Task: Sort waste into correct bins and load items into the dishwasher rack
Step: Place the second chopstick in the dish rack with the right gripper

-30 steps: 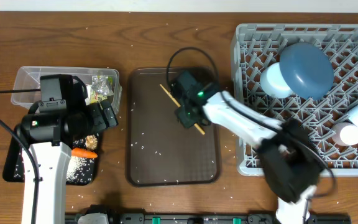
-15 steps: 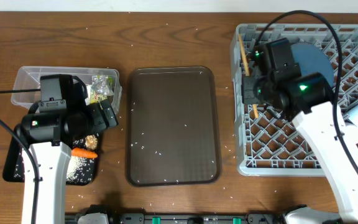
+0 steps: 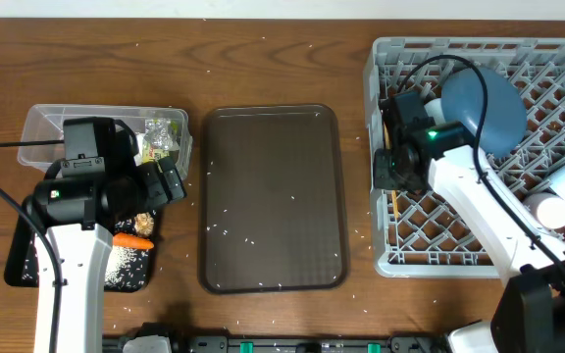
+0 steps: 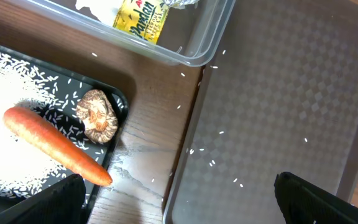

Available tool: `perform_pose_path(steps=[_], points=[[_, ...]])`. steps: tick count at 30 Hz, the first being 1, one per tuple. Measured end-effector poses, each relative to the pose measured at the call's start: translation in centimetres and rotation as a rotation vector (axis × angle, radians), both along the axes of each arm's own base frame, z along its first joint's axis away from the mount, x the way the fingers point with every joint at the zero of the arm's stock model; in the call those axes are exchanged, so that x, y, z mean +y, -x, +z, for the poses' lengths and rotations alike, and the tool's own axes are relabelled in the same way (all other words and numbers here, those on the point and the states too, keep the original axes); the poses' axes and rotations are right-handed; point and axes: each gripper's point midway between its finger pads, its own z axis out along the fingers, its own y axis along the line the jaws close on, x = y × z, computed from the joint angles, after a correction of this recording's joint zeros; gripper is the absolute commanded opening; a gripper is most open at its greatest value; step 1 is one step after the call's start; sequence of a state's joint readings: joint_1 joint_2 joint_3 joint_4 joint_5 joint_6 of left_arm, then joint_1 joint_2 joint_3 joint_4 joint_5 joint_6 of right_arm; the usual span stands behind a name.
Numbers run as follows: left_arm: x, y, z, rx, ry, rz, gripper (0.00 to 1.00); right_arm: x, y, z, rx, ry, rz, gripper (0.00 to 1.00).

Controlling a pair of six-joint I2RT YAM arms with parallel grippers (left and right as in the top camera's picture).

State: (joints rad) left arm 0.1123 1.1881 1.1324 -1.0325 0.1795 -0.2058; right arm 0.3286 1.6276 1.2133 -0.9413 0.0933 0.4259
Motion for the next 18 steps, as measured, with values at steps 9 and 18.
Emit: perform_pose_path(steps=[9,18], points=[[0.0,0.0,0.0,0.000,0.000,0.000,0.98,-0.8,1.9,1.2,0.034,0.019,0.026,0.63],[0.0,0.0,0.0,0.000,0.000,0.000,0.98,1.1,5.8,12.6,-0.276,-0.145,0.180,0.99]])
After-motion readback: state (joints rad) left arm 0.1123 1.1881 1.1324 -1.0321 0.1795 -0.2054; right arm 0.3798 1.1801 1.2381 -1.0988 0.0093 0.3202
